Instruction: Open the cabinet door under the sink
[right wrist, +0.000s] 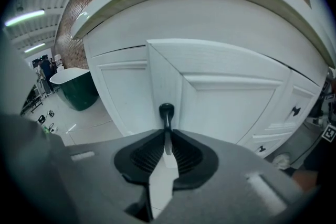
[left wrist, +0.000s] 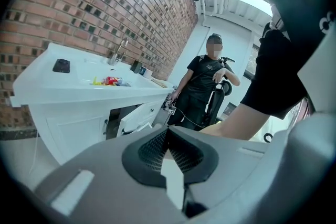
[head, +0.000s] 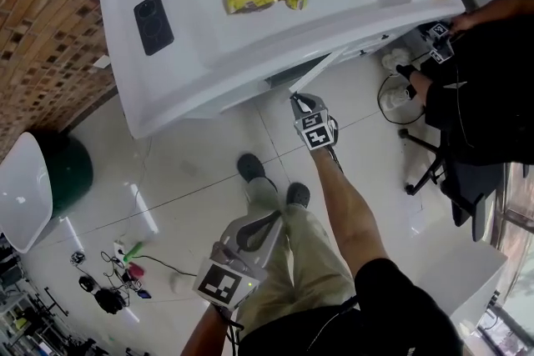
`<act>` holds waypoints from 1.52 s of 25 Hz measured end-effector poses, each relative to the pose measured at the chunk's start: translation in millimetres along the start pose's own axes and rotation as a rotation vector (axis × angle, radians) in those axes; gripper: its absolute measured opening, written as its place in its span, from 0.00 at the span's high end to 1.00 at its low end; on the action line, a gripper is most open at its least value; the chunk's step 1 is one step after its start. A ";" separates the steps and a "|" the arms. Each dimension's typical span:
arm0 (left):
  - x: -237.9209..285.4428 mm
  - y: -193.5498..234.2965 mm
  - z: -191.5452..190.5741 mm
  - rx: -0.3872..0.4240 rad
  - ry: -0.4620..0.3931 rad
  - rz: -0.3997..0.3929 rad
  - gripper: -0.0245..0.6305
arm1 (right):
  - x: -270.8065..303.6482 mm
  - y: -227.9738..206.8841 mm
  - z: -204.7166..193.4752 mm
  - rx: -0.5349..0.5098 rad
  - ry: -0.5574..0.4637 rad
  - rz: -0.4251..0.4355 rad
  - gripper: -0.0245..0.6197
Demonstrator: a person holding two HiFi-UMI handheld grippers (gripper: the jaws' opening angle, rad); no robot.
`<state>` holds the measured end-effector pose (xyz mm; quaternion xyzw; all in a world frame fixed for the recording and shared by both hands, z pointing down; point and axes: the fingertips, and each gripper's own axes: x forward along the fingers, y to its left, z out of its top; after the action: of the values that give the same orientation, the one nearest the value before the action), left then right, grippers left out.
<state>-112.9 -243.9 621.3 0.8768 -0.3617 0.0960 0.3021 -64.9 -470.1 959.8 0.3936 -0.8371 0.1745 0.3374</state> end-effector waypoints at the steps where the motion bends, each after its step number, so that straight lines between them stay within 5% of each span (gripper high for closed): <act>1: 2.9 -4.8 1.1 0.000 0.001 -0.006 0.94 | -2.6 -0.9 -5.1 0.006 0.013 0.002 0.91; 24: 68.5 -50.4 4.6 0.003 0.065 -0.121 0.94 | -73.2 -30.7 -69.6 0.116 0.072 -0.039 0.90; 38: 95.2 -81.8 10.7 0.045 0.078 -0.193 0.94 | -133.2 -107.7 -127.9 0.174 0.116 -0.123 0.93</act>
<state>11.8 -259.8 611.9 0.9096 -0.2615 0.1086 0.3041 135.0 -394.5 960.1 0.4612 -0.7721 0.2480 0.3600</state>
